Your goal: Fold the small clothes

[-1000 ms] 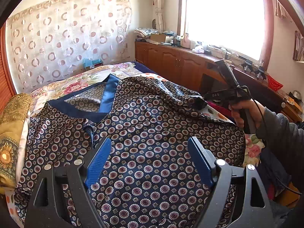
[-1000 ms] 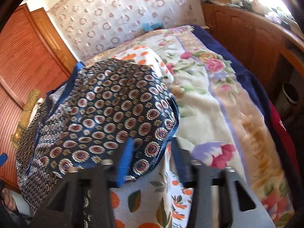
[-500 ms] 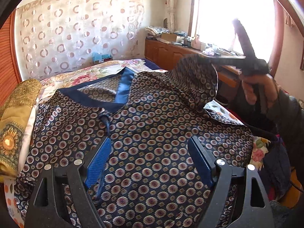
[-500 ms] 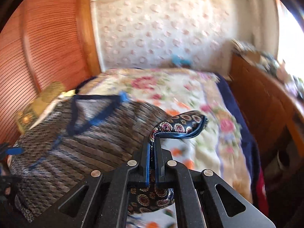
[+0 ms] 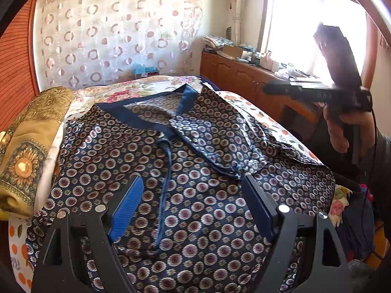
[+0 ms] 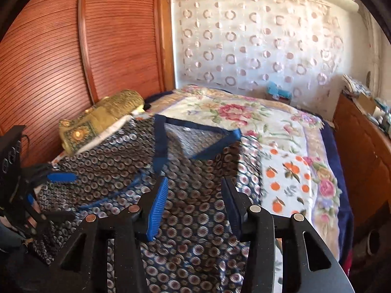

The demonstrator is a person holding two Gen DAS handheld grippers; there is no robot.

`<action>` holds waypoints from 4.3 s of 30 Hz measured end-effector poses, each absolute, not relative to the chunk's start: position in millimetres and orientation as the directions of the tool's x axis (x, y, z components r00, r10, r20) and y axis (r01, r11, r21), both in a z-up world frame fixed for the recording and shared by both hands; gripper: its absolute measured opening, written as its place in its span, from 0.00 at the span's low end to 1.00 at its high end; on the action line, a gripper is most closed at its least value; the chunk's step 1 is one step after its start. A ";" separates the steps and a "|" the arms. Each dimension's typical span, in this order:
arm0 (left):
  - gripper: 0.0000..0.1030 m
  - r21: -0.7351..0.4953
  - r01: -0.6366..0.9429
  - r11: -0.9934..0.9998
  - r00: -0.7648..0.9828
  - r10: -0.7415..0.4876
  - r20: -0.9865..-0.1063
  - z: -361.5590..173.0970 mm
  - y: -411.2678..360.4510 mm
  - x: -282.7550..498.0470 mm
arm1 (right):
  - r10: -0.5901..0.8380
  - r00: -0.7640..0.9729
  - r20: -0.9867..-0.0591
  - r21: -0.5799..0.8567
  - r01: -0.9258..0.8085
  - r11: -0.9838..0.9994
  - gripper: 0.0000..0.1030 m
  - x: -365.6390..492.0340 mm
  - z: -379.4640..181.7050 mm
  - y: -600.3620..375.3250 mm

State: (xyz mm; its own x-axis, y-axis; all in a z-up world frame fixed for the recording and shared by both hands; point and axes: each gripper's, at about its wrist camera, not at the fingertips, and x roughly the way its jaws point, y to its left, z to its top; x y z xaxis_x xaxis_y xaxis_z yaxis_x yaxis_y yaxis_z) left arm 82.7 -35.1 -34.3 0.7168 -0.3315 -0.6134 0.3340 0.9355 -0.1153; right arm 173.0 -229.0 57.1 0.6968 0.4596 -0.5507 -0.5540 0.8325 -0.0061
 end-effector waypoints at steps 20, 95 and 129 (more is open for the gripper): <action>0.81 -0.009 0.207 0.978 0.734 -0.161 -0.660 -33.3 48.5 147.8 | 0.355 0.665 -0.657 0.021 -0.455 0.890 0.55 254.9 -0.6 -229.2; 0.02 0.082 0.120 0.989 0.719 -0.030 -0.695 11.1 94.5 275.3 | 0.388 0.539 -0.748 0.120 -0.464 0.877 0.06 423.3 -27.5 -202.9; 0.02 -0.200 0.096 0.975 0.700 -0.209 -0.683 -72.1 138.4 -14.0 | 0.447 0.685 -0.575 0.033 -0.527 0.849 0.04 54.6 -13.4 -296.0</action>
